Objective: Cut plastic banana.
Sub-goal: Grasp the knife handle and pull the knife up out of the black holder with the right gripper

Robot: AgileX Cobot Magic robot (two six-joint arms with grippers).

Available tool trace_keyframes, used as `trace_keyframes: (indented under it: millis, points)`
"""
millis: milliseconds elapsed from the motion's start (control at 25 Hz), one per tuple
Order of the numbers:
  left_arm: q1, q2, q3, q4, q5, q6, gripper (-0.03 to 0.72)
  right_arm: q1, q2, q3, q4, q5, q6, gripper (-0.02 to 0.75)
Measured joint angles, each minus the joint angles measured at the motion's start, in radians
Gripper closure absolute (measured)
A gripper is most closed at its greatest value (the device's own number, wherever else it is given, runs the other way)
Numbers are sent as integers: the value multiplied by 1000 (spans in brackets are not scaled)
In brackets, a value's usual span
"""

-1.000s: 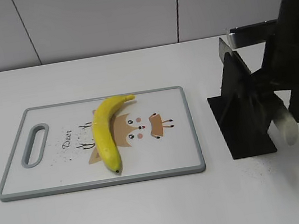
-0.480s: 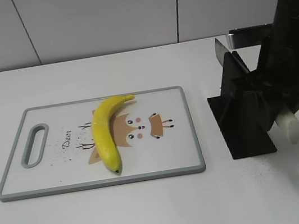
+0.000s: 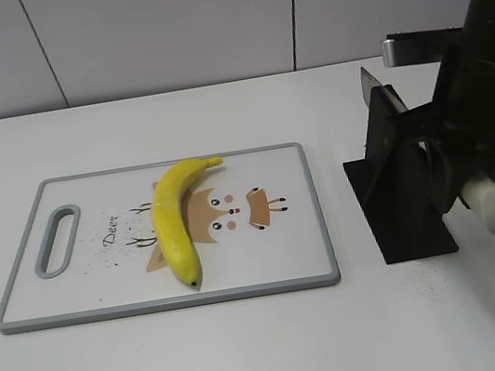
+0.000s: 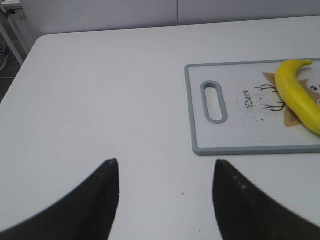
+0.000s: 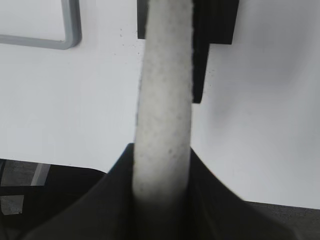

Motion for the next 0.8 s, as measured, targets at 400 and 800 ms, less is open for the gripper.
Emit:
trace_keyframes:
  millis: [400, 800]
  points:
    - [0, 0, 0, 0, -1, 0, 122, 0, -95, -62, -10, 36, -4, 554]
    - [0, 0, 0, 0, -1, 0, 122, 4, -119, -231, -21, 34, -103, 555]
